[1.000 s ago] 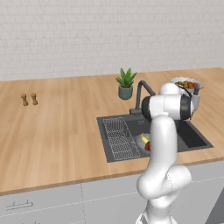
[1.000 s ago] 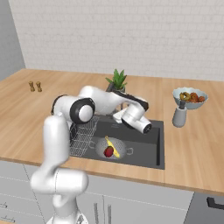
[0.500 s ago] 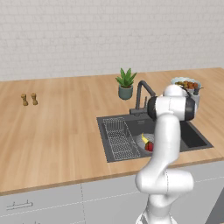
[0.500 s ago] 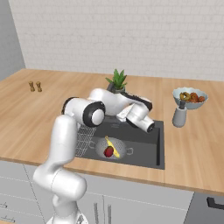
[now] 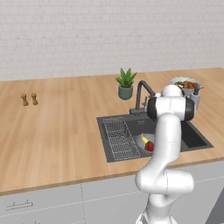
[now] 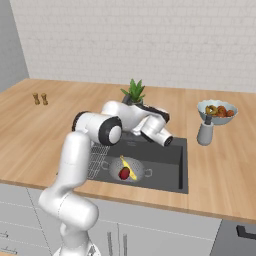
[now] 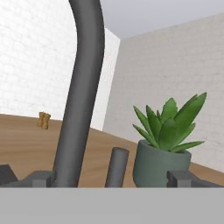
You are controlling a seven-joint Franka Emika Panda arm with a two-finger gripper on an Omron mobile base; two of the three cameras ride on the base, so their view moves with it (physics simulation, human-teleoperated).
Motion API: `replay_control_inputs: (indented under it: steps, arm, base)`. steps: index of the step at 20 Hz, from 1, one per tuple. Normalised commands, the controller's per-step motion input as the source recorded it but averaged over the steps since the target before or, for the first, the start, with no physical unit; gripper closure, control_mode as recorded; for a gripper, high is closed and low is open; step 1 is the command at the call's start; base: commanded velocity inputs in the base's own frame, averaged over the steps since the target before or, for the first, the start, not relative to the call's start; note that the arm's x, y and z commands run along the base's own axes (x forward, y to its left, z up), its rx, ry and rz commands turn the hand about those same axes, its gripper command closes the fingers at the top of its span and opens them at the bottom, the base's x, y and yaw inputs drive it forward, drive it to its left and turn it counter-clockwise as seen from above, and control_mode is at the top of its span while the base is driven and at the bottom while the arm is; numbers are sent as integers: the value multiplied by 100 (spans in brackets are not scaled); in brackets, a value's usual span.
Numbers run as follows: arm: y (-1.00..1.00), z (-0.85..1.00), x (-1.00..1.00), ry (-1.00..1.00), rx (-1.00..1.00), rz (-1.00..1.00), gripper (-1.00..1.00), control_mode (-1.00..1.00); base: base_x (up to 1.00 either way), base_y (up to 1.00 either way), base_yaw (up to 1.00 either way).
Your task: Put the colander in the sink, put the banana, mango in the colander, and turn on the sink faucet and pour water over the colander.
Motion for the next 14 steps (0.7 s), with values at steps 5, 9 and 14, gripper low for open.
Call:
replay_control_inputs:
  steps: [5,9,14]
  arm:
    - [3,0,36,5,0,0,-100,-100]
    - [2,-4,28,8,0,0,-100,-100]
    - [0,-11,24,9,0,0,-100,-100]
  base:
    - [0,0,0]
    - [0,0,0]
    - [0,0,0]
